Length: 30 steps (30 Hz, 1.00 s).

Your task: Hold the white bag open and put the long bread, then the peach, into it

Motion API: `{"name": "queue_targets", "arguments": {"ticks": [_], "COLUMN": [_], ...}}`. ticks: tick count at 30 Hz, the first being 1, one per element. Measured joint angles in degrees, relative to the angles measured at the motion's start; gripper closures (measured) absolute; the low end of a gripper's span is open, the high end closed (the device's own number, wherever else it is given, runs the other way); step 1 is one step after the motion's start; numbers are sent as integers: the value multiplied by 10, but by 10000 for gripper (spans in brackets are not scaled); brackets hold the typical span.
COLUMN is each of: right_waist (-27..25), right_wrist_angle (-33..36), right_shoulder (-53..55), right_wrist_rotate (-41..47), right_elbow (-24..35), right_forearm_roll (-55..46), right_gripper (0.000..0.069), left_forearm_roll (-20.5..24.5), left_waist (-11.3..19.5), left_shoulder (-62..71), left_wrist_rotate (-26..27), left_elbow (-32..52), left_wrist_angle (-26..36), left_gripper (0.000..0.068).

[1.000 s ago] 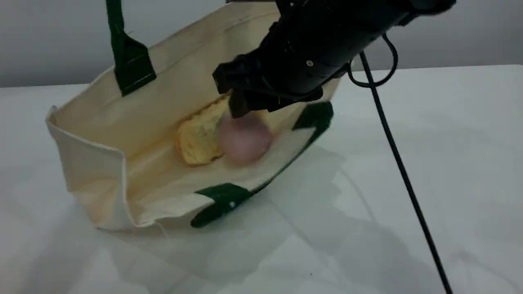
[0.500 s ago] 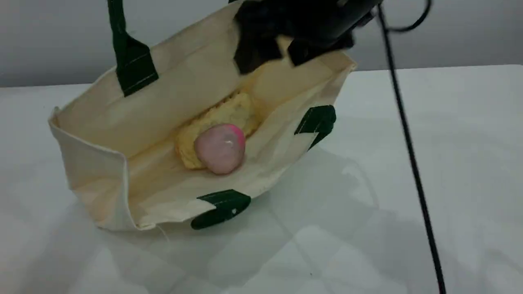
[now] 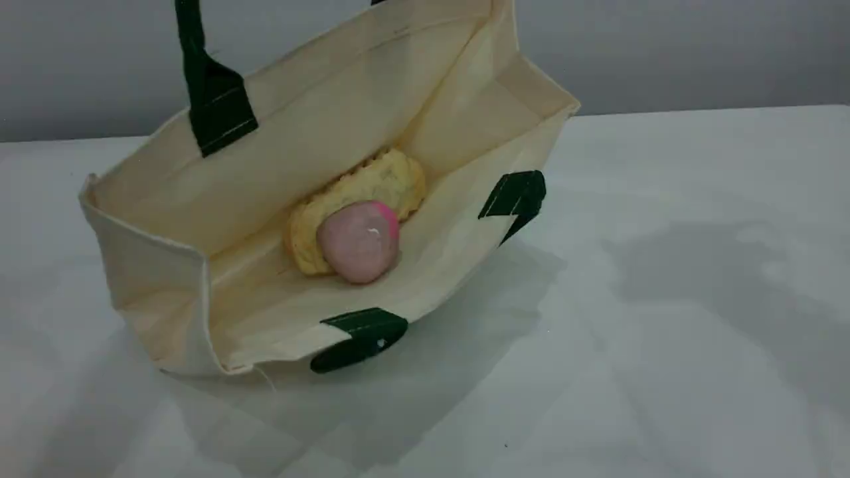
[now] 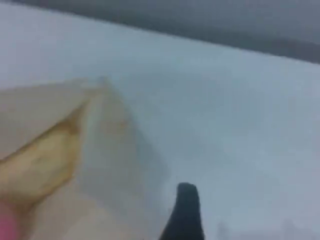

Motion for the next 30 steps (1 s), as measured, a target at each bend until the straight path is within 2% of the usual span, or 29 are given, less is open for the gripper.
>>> {"name": "queue_targets", "arguments": {"ticks": [7, 19, 22, 28, 30], "right_waist": [-67, -69, -69, -69, -69], "right_wrist_angle": [28, 31, 33, 33, 33], "right_shoulder": [-2, -2, -2, -2, -2], "right_wrist_rotate": [51, 73, 73, 74, 74], "right_elbow": [-30, -33, -33, -33, -33], "right_forearm_roll": [-79, -110, -110, -111, -111], "right_gripper": [114, 114, 114, 114, 114], "left_forearm_roll": [-1, -20, -26, -44, -51], "left_waist": [0, 0, 0, 0, 0], "left_shoulder": [0, 0, 0, 0, 0], "left_wrist_rotate": [-1, -1, -1, -2, -2], "left_elbow": [0, 0, 0, 0, 0], "left_wrist_angle": [0, 0, -2, -3, -2], "left_gripper": [610, 598, 542, 314, 259]}}
